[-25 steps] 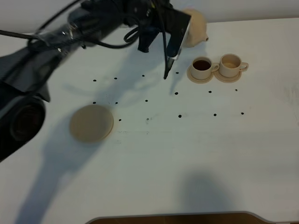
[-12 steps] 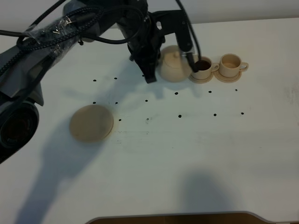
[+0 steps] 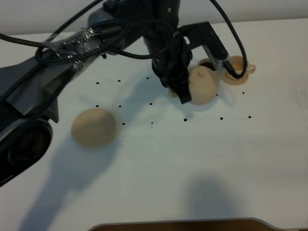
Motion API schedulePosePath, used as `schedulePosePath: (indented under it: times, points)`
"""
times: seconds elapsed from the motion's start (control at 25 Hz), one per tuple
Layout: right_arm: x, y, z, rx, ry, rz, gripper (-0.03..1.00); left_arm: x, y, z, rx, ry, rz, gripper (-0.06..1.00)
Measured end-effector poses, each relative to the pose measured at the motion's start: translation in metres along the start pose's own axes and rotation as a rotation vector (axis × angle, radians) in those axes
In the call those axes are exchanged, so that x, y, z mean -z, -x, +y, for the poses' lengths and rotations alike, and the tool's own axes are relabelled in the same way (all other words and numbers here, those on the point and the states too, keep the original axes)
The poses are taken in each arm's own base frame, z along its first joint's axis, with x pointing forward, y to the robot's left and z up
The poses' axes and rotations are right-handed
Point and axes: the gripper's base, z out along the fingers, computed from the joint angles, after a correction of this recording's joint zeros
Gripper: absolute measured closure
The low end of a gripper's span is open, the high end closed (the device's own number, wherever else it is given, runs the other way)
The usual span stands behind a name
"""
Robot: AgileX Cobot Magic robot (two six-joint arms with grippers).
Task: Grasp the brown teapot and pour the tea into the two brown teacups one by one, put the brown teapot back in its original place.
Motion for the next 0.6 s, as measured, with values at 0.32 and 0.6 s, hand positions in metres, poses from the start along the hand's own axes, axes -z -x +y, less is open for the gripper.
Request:
schedulePosePath:
  times: [0.32, 0.6]
  points:
    - [0.000, 0.000, 0.000, 0.000, 0.000, 0.000, 0.52, -0.030, 0.005, -0.001, -0.003, -0.016, 0.021, 0.81]
    - [0.000, 0.000, 0.000, 0.000, 0.000, 0.000, 0.52, 0.010, 0.020, 0.011, -0.058, 0.136, -0.110, 0.81]
